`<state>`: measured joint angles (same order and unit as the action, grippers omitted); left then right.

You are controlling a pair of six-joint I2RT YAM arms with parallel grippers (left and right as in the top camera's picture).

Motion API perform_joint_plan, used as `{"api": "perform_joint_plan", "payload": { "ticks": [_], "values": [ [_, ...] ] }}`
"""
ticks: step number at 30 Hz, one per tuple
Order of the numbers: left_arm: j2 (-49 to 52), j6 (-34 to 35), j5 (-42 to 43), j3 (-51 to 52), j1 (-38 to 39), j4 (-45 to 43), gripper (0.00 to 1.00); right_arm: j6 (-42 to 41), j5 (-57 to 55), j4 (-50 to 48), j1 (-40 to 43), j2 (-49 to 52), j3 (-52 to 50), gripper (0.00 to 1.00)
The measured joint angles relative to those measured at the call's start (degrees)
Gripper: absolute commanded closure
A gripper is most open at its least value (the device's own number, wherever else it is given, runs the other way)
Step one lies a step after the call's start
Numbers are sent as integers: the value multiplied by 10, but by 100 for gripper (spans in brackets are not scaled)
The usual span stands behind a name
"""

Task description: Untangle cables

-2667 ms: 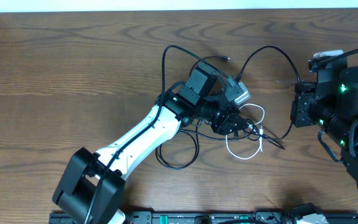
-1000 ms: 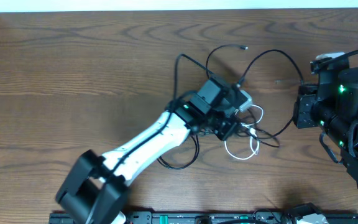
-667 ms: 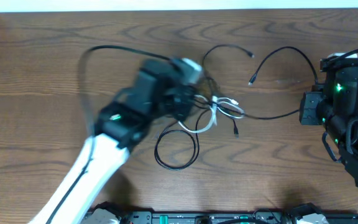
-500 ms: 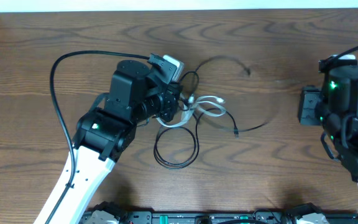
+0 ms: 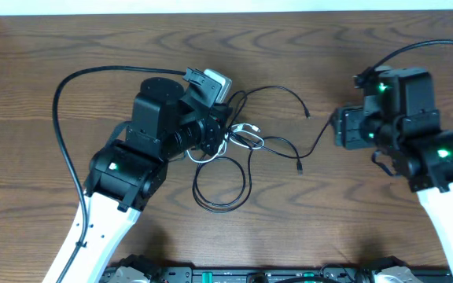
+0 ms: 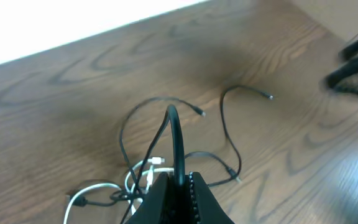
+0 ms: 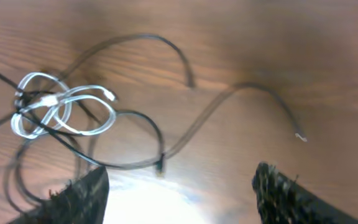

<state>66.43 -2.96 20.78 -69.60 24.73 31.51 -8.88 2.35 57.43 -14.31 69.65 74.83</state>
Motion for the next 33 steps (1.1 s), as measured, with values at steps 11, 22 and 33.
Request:
{"api": "perform_joint_plan", "payload": {
  "ticks": [11,22,33],
  "values": [
    [-26,17,26,-129,0,44,92,30,151,-193,-39,11,-179,30],
    [-65,20,29,-220,0,105,92,44,185,-319,-138,44,-233,31],
    [-100,20,18,-279,0,169,92,46,196,-436,-182,194,-236,34]
  ]
}}
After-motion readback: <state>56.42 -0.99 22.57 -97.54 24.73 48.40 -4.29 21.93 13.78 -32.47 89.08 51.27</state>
